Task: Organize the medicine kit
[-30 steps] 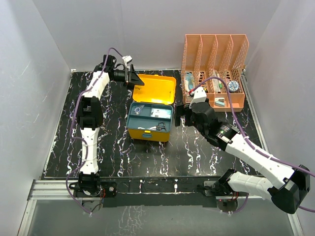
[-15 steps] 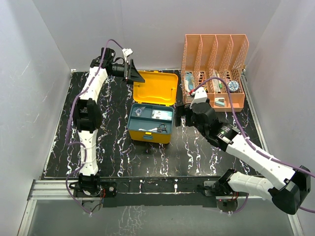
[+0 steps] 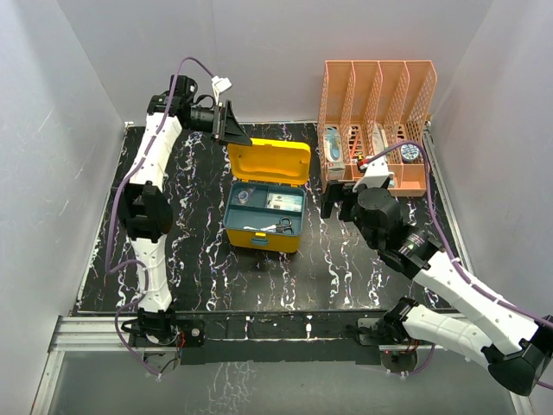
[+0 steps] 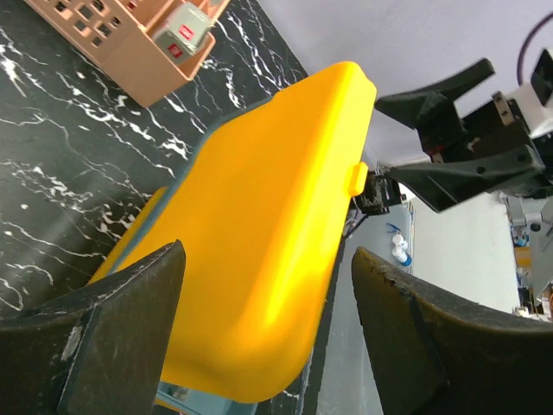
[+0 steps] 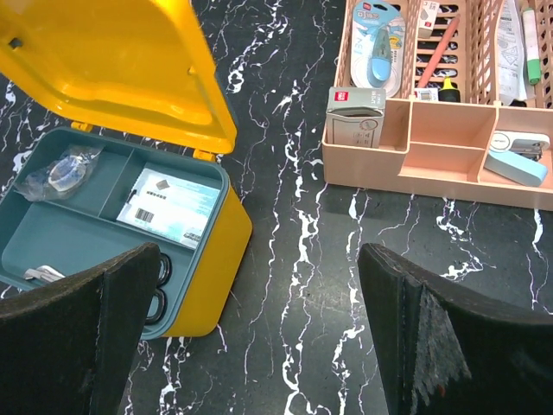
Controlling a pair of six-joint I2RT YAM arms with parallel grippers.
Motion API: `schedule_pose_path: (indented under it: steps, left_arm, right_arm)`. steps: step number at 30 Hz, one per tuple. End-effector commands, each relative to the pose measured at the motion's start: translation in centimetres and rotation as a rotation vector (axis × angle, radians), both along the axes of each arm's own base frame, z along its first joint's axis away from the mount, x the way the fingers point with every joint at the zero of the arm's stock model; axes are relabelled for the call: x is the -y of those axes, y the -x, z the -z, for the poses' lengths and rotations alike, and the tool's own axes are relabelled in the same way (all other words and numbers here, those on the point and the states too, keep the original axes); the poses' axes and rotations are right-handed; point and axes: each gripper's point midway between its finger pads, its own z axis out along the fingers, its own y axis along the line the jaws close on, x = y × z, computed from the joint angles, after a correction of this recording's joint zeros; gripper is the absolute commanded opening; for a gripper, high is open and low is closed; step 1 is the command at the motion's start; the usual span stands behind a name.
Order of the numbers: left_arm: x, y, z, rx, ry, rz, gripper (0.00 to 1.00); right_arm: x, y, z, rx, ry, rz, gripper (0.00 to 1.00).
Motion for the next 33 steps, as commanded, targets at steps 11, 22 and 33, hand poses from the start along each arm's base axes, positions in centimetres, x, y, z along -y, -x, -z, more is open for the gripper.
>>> schedule_pose_path:
  steps: [11, 22, 33]
  left_arm:
    - [0.2, 13.0, -1.3, -0.014, -0.042, 0.209, 0.76]
    - [-1.2, 16.5, 3.1, -0.002, -0.128, 0.215, 0.75]
    - [-2.0, 14.7, 7.9, 0.053, -0.257, 0.147, 0.74]
  right_arm:
    - [0.4, 0.1, -0.8, 0.034, -0.076, 0.038, 0.98]
    - [-0.4, 0.6, 1.2, -0.024, -0.097, 0.006, 0.98]
    - [-3.4, 0.1, 6.0, -0.136, -0.111, -0.064, 0.92]
